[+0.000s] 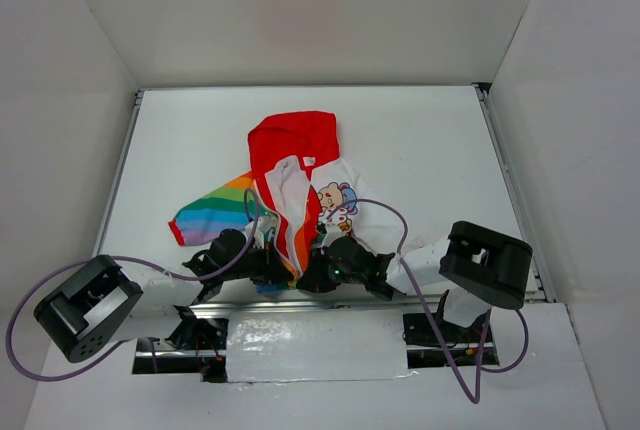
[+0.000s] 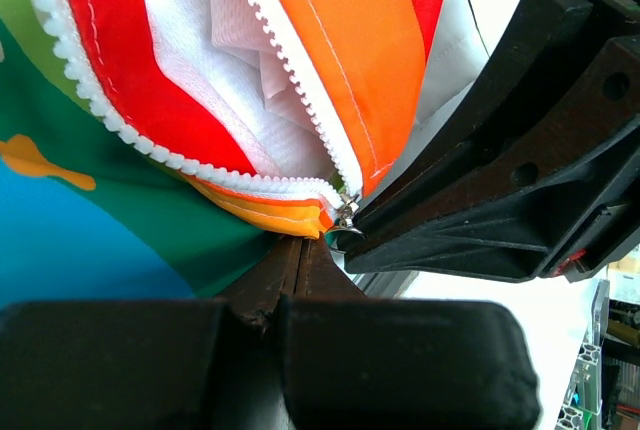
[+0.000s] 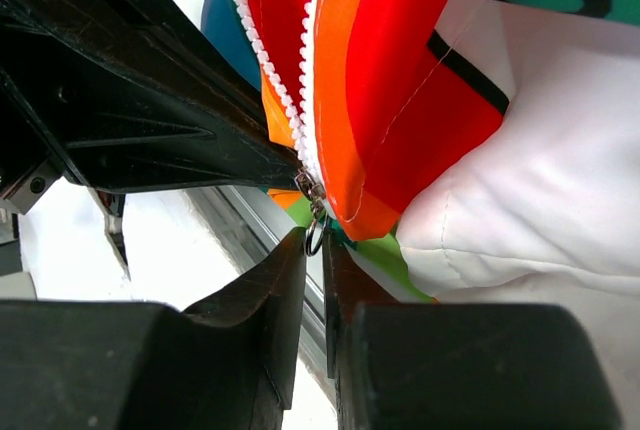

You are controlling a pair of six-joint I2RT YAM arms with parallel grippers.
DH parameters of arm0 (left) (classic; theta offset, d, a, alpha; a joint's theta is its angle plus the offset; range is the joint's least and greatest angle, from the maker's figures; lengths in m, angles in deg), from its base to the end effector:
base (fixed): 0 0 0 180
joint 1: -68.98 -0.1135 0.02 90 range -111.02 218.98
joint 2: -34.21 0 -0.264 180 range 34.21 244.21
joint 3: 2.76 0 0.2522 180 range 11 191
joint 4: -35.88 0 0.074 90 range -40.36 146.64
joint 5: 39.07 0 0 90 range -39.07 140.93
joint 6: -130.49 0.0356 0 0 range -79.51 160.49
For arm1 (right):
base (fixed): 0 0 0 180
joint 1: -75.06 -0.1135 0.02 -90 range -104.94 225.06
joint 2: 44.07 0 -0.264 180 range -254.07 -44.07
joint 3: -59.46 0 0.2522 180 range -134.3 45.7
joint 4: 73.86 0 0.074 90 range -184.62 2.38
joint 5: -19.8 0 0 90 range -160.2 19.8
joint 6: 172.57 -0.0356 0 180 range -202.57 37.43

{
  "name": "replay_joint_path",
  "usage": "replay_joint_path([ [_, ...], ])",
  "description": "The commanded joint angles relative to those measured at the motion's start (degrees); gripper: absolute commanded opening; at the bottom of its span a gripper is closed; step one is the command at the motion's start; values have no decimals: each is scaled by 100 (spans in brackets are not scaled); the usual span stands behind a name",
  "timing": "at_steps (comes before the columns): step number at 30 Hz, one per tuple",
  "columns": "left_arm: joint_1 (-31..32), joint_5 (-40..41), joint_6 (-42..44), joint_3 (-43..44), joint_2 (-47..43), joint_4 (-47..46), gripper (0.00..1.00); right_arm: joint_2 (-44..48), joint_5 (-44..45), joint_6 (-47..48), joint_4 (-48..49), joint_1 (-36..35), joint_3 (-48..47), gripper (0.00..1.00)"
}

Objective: Zip up the jacket

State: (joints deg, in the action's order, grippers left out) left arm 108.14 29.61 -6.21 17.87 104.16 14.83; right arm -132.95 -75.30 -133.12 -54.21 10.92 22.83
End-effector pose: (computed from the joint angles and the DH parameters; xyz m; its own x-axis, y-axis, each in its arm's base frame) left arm 0.1378 -0.1289 0.1195 -0.8607 -0.1734 -0.4787 0.3065 0.5744 -0.7591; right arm 0.1112 0.2367 0.1191 -0.8666 -0.0246 -0.4983 -0.4088 0.6076 0.6810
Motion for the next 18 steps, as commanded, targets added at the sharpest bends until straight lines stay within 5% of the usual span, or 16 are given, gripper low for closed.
replay_joint_path([
  [1,39,-83,64,174,-8,-316,0,-68,1,-87,228,-64,20,19],
  [9,48,-83,55,156,9,-369,0,46,45,-149,157,-72,37,1],
  [18,66,-83,38,148,27,-378,0,81,176,-254,26,-72,11,1],
])
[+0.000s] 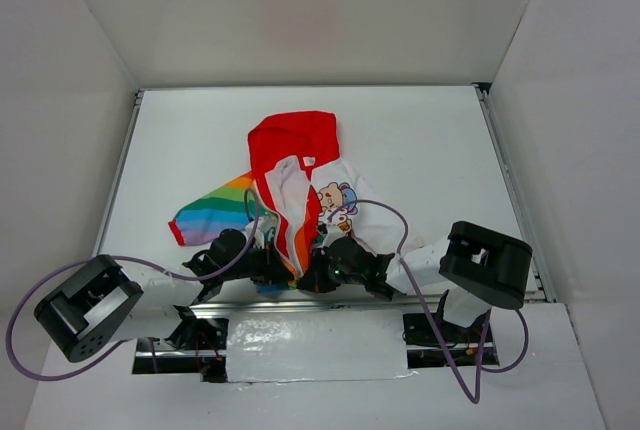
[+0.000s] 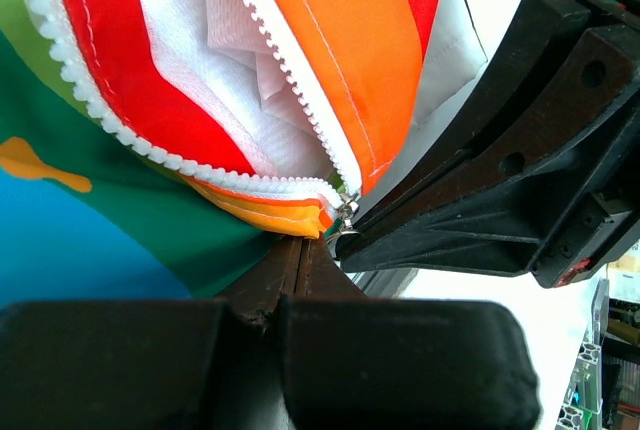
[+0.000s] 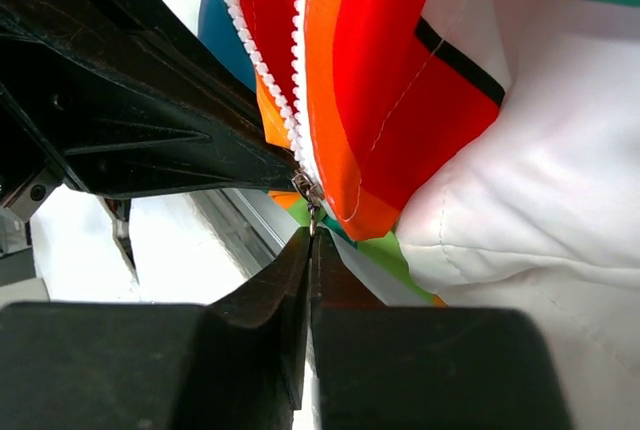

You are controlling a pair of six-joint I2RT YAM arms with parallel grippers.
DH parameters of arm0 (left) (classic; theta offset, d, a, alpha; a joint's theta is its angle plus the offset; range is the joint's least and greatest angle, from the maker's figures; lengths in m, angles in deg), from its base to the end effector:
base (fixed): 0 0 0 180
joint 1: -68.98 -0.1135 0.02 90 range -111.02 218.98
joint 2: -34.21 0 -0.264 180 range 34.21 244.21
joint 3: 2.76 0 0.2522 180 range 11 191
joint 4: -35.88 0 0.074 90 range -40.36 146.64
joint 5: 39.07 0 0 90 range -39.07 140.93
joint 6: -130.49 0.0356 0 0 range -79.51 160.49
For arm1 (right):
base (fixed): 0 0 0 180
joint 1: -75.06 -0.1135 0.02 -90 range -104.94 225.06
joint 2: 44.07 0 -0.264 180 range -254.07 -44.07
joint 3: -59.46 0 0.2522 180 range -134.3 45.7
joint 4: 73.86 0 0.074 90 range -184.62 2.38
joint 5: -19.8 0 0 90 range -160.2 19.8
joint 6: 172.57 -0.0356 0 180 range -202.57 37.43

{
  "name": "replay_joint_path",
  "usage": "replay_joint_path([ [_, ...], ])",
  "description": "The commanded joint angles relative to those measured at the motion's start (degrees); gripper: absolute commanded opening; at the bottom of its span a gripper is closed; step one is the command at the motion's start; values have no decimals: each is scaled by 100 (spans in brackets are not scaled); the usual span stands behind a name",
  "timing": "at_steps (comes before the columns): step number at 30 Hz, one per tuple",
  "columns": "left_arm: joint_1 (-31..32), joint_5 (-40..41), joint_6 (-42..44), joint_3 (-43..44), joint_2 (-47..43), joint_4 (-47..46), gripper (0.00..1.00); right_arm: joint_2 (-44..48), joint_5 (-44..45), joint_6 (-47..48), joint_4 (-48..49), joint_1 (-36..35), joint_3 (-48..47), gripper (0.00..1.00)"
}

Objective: Zip up the jacket

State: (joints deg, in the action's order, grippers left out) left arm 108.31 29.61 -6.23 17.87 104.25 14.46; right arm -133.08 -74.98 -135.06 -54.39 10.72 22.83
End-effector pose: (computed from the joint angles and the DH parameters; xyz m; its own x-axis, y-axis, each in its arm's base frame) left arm 0.1377 -0.1295 0.1198 -0.8595 -0.1725 -0.4812 0.3107 0.5710 -0.7598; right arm 0.1105 0.2368 0.1182 -0.8798 -0.0059 -0.4753 -0.3788 0.6128 0.6935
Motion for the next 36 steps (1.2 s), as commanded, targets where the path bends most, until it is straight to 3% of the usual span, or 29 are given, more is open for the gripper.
replay_joint_path([
  [1,48,-83,49,148,1,-332,0,103,152,-68,-27,-53,-6,7],
  [2,48,-74,58,148,1,-323,0,103,135,-60,-19,-53,2,20],
  [5,57,-74,40,156,1,-323,0,112,126,-60,43,-61,64,36],
  [10,66,-91,31,156,53,-384,0,95,144,-51,157,-62,116,36],
  [17,83,-91,31,174,62,-376,0,33,240,-95,149,-61,90,26],
  [24,92,-83,58,174,71,-358,0,226,363,-235,-124,-53,90,0],
  [36,119,-179,93,139,212,-630,0,779,-85,-657,-1293,-35,-630,0],
])
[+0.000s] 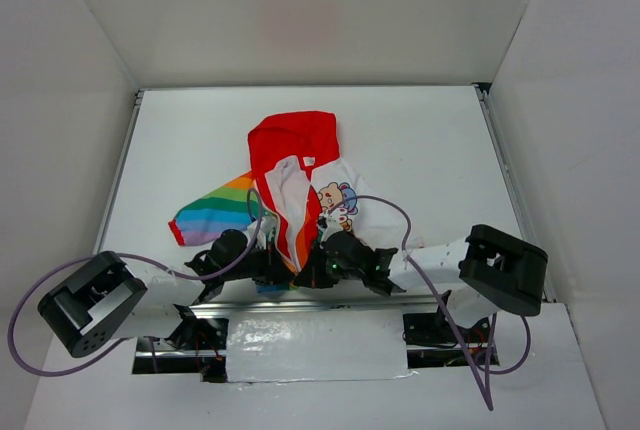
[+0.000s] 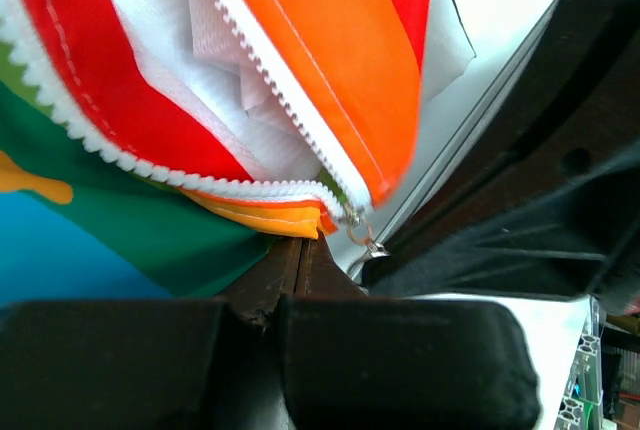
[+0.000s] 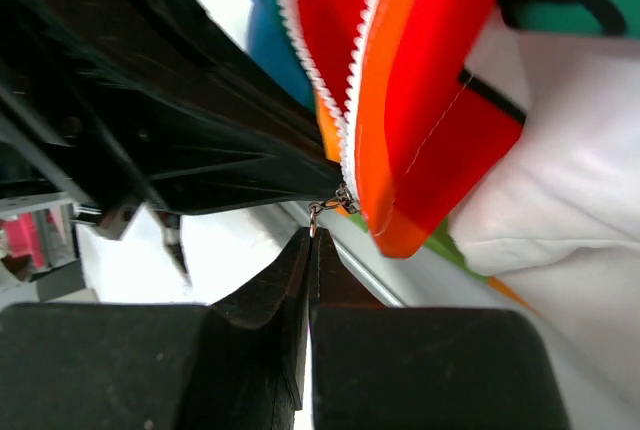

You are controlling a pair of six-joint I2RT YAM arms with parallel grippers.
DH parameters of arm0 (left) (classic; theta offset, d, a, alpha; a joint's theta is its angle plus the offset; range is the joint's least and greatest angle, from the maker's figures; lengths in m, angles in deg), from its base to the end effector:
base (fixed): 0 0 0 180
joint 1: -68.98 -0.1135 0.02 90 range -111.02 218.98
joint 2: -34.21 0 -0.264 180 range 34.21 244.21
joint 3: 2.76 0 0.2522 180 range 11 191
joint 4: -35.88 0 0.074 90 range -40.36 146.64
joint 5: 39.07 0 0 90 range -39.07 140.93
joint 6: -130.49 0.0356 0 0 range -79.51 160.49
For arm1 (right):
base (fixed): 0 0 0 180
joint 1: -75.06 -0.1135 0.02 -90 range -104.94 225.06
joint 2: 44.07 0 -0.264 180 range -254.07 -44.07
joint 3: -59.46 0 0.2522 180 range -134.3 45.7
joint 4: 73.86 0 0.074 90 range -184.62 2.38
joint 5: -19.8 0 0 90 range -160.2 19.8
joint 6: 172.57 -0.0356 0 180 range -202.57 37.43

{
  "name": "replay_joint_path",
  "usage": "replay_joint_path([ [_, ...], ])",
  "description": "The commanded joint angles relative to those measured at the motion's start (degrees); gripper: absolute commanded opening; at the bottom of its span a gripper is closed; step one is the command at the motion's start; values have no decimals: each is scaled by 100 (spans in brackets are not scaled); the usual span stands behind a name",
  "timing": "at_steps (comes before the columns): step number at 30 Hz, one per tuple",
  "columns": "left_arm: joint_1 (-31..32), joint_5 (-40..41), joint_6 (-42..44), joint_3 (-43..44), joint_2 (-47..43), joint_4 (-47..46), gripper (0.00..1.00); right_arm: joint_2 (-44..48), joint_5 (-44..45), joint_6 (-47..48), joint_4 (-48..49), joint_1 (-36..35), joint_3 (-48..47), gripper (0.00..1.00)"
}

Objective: Zip up the jacket

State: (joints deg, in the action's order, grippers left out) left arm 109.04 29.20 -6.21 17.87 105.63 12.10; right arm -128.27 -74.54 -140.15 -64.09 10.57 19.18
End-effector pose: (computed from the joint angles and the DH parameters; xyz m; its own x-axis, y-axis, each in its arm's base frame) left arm 0.1375 -0.1328 0.1197 -0.8572 -0.1625 -0.4886 0.3302 0.5547 -0.7637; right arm 0.1120 0.2409 0.1397 -0.9120 0.0432 -0.4078 -0.2928 0.6276 0.7214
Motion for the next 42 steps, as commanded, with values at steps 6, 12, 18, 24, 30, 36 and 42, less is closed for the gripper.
replay_joint_path([
  [6,90,-156,126,77,-22,-430,0,519,152,-218,-718,199,-441,0],
  [12,126,-103,178,68,-181,-333,0,414,-215,-446,-534,779,-450,0],
  [18,169,-111,240,42,-286,-324,0,273,-524,-570,-402,1087,-634,0],
  [24,310,-24,354,104,-286,-237,0,-8,-1200,-860,-51,1272,-749,0],
  [30,564,64,416,174,-163,-271,0,44,-1395,-948,-154,1439,-915,0],
  [36,740,126,442,209,-190,-307,0,150,-947,-1342,-515,1667,-995,0],
  [42,864,249,477,227,-198,-263,0,369,-165,-1712,-1051,1711,-1021,0],
])
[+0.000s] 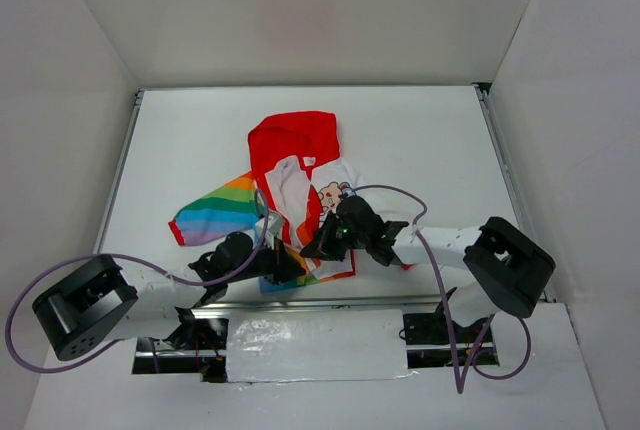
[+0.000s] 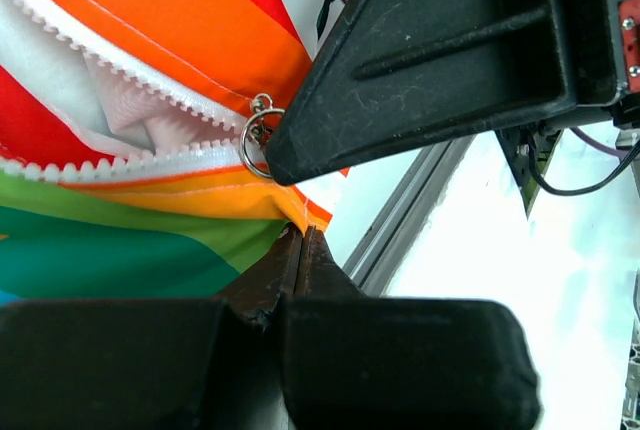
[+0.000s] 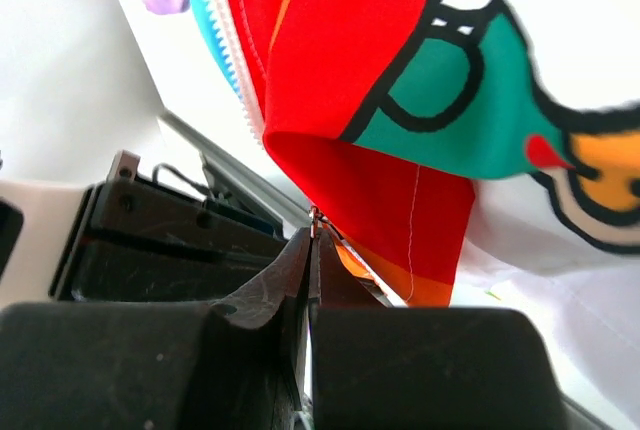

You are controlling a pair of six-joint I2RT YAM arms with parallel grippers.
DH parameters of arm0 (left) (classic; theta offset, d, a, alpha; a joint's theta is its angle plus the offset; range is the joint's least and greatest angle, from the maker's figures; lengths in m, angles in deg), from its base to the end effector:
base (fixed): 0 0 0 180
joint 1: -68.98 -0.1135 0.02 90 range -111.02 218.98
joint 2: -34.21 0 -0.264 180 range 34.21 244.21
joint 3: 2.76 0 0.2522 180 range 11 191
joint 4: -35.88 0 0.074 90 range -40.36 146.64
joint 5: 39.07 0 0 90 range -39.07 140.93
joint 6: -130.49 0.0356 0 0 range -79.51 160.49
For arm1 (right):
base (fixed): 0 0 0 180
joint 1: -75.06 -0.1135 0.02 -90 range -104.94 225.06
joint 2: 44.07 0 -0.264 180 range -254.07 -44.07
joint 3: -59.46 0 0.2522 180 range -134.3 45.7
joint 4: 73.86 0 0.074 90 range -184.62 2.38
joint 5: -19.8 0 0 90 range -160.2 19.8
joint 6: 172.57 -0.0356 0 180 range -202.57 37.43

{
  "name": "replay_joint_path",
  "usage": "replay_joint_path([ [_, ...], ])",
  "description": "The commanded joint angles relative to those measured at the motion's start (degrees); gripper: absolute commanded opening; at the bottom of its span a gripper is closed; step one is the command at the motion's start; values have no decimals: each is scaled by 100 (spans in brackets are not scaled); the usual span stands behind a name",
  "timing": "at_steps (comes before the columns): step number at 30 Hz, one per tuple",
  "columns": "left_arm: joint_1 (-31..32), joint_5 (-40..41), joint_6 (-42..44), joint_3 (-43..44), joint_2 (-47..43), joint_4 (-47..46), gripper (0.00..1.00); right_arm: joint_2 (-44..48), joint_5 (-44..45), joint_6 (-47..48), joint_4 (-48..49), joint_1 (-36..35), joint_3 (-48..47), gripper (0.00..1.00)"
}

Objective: Zip up the jacket

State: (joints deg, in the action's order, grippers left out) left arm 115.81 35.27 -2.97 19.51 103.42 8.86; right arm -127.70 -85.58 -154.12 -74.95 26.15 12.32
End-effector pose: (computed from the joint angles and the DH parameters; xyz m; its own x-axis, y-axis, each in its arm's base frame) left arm 0.1300 -0.1526 0.1392 -0.7717 -0.1455 -0.6192 0.4754 0.5147 -0.7134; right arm 0.1765 0.2167 0.1598 -0.9472 0.3054 -0.0974 0.1065 0.5864 0.8030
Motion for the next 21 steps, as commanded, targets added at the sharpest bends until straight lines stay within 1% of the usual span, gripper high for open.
replay_joint_path([
  [1,195,-341,163,54,31,78,0,339,1010,-385,-79,153,-431,0],
  [7,274,-297,145,80,119,-9,0,375,1238,-290,-423,188,-853,0],
  [12,327,-262,136,80,163,-27,0,93,598,-289,69,618,-1151,0],
  [16,388,-183,110,72,128,52,0,-30,527,-184,-194,873,-1670,0],
  [17,423,-183,110,54,93,43,0,-65,344,-236,-229,952,-1758,0],
  [21,476,-43,93,1,-4,149,0,-153,78,-307,-150,1234,-2092,0],
])
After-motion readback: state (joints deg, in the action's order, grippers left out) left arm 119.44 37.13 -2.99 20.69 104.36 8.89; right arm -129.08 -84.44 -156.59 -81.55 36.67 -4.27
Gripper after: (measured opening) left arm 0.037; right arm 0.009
